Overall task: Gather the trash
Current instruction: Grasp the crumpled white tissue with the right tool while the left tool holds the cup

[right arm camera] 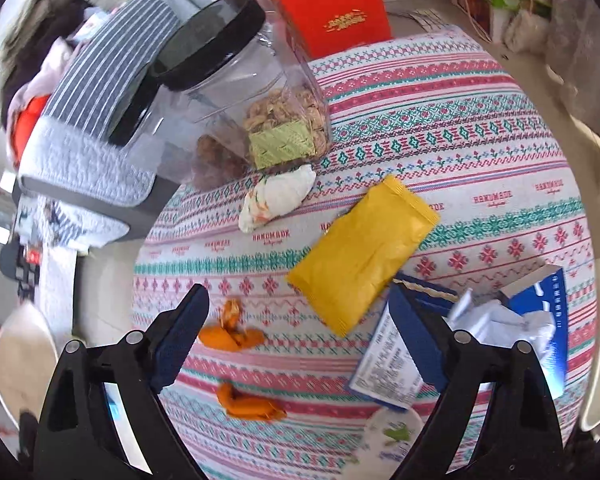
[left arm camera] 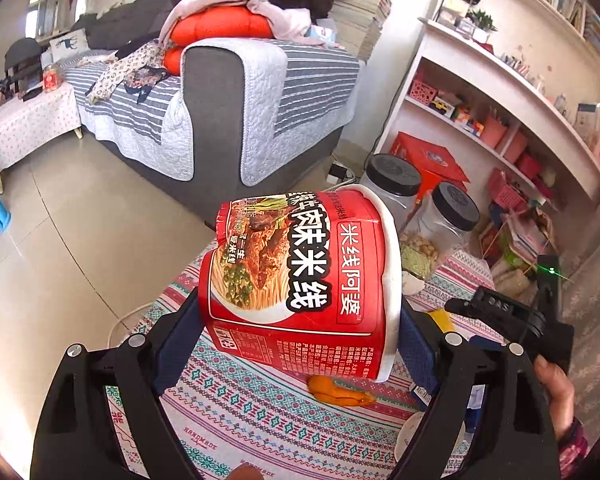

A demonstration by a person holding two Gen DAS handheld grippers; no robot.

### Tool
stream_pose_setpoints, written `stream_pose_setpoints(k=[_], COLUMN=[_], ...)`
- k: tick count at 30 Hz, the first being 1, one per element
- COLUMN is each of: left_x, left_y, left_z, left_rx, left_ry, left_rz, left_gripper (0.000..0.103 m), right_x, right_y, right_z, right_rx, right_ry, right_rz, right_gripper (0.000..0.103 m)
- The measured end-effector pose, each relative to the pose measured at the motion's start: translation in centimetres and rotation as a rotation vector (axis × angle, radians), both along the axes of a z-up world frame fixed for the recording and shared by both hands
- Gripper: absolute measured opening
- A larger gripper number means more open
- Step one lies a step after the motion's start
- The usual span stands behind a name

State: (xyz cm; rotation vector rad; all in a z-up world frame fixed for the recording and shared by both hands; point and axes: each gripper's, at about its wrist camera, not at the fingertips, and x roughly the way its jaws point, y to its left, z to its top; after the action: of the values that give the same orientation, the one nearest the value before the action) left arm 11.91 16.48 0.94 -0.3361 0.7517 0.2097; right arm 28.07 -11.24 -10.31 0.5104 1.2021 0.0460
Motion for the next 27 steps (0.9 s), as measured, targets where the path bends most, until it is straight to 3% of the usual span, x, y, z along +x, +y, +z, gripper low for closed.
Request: stream_pose_setpoints(k=[4, 8, 15, 16, 17, 18, 27], left_x=[-0.2, -0.4, -0.4, -0.4, -0.5, -0.6, -1.2], left_y=[2.0, 2.3, 3.1, 3.2, 3.3, 3.3, 4.6], left_z=[-0.2, -0.4, -1.1, -1.1, -1.1, -1.1, -1.3], left_rx=[-0.045, -0.047, -0.052, -0.052, -0.05, -0.046, -0.049], left_ry=[0.015, 0.02, 0.041, 0.044, 0.045, 0.044, 0.052], left_rz=[0.032, 0.033, 0.056, 0.06, 0.063, 0.064, 0.094], left_gripper=[0.084, 0.084, 0.084, 0.085, 0.085, 0.085, 0.085], right_x=[2.9, 4.8, 7.3, 7.5, 7.7, 7.8, 5.4], right_y=[0.8, 3.0, 6.6, 7.0, 7.3, 7.6, 6.9], right_z=[-2.9, -4.5, -6.9, -6.8, -6.7, -6.5, -5.1], right_rx=[0.049, 0.018, -0.073, -0.107, -0.143, -0.158, -0.152], right_ry=[0.058, 0.047, 0.076, 0.06, 0.037, 0.008, -0.045], right_rz=[-0.206, -0.278, -0.264, -0.257, -0.245, -0.217, -0.148], right_gripper=[0.078, 0.076, 0.071, 0.068, 0.056, 0.051, 0.048])
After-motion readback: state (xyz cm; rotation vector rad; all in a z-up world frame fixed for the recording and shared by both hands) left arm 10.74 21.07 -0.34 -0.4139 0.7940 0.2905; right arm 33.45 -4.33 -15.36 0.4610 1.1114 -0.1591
